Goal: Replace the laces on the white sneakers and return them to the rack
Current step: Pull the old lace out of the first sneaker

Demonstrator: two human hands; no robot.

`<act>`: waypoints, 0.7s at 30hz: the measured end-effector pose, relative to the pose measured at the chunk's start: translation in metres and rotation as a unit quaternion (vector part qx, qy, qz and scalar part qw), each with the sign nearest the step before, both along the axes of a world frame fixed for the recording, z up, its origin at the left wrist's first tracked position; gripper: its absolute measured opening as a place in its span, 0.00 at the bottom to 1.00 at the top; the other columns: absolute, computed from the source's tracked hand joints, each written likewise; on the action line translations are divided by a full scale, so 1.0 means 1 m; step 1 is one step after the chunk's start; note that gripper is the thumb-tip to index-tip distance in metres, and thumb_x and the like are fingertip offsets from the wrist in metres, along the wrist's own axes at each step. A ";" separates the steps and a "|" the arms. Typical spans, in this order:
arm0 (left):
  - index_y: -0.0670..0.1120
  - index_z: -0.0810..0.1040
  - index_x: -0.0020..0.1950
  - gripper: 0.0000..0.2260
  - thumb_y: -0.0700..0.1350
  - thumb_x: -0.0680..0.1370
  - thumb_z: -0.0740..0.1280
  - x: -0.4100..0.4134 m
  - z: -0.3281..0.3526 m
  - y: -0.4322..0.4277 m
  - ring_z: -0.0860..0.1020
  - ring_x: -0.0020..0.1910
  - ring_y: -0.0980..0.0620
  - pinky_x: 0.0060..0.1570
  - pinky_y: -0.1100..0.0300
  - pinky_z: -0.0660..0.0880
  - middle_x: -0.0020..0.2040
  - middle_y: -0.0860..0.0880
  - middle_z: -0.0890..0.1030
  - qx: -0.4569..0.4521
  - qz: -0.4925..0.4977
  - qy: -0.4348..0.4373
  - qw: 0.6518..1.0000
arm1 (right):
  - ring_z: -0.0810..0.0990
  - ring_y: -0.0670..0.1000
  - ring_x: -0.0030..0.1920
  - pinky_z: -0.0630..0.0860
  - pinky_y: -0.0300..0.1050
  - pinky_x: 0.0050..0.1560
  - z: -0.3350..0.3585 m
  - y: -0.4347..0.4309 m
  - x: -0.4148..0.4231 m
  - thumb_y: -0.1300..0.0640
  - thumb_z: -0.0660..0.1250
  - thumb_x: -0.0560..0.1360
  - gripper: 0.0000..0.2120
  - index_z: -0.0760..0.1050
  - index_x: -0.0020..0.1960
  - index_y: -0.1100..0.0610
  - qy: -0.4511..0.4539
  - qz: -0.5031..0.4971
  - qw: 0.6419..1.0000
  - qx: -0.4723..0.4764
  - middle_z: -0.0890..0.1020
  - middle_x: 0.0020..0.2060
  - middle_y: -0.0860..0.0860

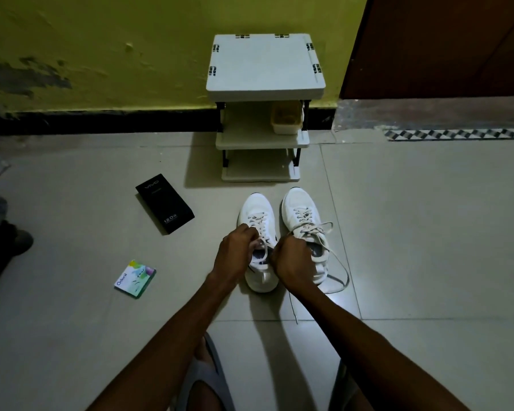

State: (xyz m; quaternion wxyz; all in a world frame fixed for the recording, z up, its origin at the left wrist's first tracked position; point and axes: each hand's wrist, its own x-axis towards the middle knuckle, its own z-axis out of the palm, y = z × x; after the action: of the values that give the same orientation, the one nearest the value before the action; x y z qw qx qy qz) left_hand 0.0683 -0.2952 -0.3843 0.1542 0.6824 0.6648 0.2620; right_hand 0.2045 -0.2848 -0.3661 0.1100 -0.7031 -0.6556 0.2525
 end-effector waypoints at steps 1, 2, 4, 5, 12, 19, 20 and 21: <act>0.42 0.81 0.45 0.02 0.40 0.74 0.71 0.000 -0.002 -0.002 0.79 0.42 0.44 0.42 0.52 0.76 0.43 0.45 0.80 0.004 0.017 -0.014 1.000 | 0.83 0.55 0.48 0.75 0.43 0.45 0.002 -0.001 -0.001 0.56 0.69 0.75 0.08 0.78 0.51 0.58 0.011 -0.019 1.000 -0.002 0.83 0.47 0.55; 0.42 0.83 0.47 0.04 0.41 0.73 0.72 -0.001 -0.003 -0.004 0.80 0.43 0.45 0.44 0.53 0.77 0.44 0.45 0.82 0.005 0.043 -0.033 0.999 | 0.82 0.56 0.52 0.75 0.44 0.49 0.003 -0.002 -0.001 0.55 0.69 0.75 0.11 0.77 0.55 0.59 0.021 -0.039 0.999 -0.006 0.83 0.51 0.56; 0.43 0.85 0.49 0.07 0.44 0.73 0.74 -0.002 -0.005 -0.008 0.81 0.45 0.48 0.46 0.55 0.78 0.46 0.47 0.84 0.009 0.085 -0.074 0.994 | 0.78 0.57 0.60 0.73 0.46 0.58 0.004 -0.006 -0.001 0.53 0.68 0.77 0.16 0.74 0.62 0.60 0.031 -0.065 0.997 -0.003 0.79 0.59 0.57; 0.44 0.85 0.49 0.07 0.45 0.73 0.73 -0.003 -0.008 -0.010 0.82 0.45 0.50 0.46 0.56 0.78 0.46 0.48 0.84 0.015 0.088 -0.084 0.992 | 0.77 0.57 0.63 0.71 0.47 0.61 0.004 -0.009 -0.001 0.53 0.67 0.78 0.18 0.73 0.64 0.60 0.036 -0.072 0.997 0.001 0.78 0.62 0.57; 0.52 0.83 0.48 0.04 0.48 0.74 0.70 0.006 -0.013 -0.011 0.79 0.46 0.57 0.40 0.63 0.73 0.49 0.57 0.81 0.029 0.134 -0.056 0.989 | 0.80 0.57 0.57 0.75 0.46 0.55 0.002 -0.014 -0.001 0.55 0.70 0.76 0.13 0.76 0.59 0.59 0.058 -0.099 0.993 0.014 0.81 0.56 0.57; 0.49 0.79 0.46 0.05 0.39 0.75 0.68 0.001 -0.015 0.010 0.73 0.56 0.45 0.57 0.54 0.72 0.52 0.47 0.72 -0.123 0.110 -0.158 0.974 | 0.78 0.56 0.61 0.73 0.46 0.60 0.005 -0.012 -0.003 0.55 0.68 0.77 0.16 0.74 0.63 0.60 0.037 -0.103 0.994 0.017 0.79 0.60 0.57; 0.49 0.79 0.49 0.03 0.42 0.77 0.67 -0.001 -0.007 0.014 0.71 0.59 0.45 0.58 0.54 0.69 0.54 0.47 0.73 -0.173 0.067 -0.091 0.978 | 0.78 0.56 0.61 0.73 0.46 0.59 0.004 -0.012 -0.003 0.56 0.68 0.77 0.15 0.74 0.62 0.60 0.035 -0.102 0.994 0.018 0.80 0.60 0.57; 0.49 0.79 0.49 0.03 0.44 0.78 0.65 -0.006 0.005 0.020 0.70 0.59 0.46 0.58 0.54 0.67 0.55 0.47 0.74 -0.216 0.023 -0.039 0.975 | 0.79 0.57 0.60 0.74 0.46 0.58 0.003 -0.011 -0.004 0.57 0.68 0.77 0.15 0.74 0.61 0.60 0.031 -0.098 0.995 0.020 0.80 0.59 0.57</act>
State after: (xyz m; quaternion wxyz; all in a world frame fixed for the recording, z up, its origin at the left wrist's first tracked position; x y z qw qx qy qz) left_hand 0.0622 -0.2753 -0.3790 0.3177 0.6068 0.7147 0.1418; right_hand 0.2006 -0.2958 -0.3630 0.1686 -0.7535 -0.5848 0.2487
